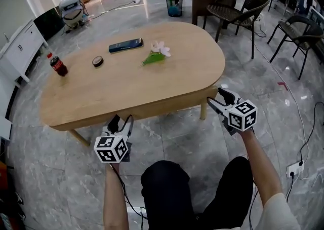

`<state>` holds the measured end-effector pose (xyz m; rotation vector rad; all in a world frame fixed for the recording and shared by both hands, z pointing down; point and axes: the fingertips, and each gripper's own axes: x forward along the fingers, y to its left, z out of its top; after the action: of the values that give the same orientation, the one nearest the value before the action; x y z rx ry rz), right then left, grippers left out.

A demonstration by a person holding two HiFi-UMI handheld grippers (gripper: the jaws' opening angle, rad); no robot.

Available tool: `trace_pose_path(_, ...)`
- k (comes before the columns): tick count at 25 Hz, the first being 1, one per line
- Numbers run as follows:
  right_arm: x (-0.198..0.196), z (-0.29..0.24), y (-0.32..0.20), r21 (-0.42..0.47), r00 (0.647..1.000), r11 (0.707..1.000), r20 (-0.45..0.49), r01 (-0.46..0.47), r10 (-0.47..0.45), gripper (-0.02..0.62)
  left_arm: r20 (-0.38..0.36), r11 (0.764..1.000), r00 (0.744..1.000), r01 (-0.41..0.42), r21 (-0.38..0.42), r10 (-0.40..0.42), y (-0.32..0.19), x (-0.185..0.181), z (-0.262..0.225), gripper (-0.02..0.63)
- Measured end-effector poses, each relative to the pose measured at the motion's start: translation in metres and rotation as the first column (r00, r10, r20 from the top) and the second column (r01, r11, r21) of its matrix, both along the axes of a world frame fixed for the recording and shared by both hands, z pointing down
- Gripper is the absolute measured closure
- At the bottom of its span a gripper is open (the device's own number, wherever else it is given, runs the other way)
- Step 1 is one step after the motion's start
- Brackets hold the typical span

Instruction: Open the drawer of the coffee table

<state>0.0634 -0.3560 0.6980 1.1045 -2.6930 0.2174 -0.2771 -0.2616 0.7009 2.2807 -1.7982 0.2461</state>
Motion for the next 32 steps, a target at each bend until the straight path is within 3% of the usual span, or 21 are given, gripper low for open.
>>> trace_pose_path(9,-0.006,0.006,-0.009,-0.002,0.998,0.999,-0.047,0.032,-0.032,0.318,0.021,1.000,1.000,0.008,0.021,-0.009,-0.005,0.004,0.002,0.387)
trace_pose_path(14,-0.010,0.012,-0.006,0.040,0.989,0.999,-0.147,0.029,-0.023,0.318,0.027,1.000,1.000,0.013,0.003,-0.013,-0.005,0.003,0.004,0.387)
trace_pose_path(32,0.002,0.008,0.022,0.014,0.996,1.000,-0.092,-0.016,0.018,0.322,0.036,1.000,0.999,0.016,-0.012,-0.015,0.024,0.014,0.003,0.387)
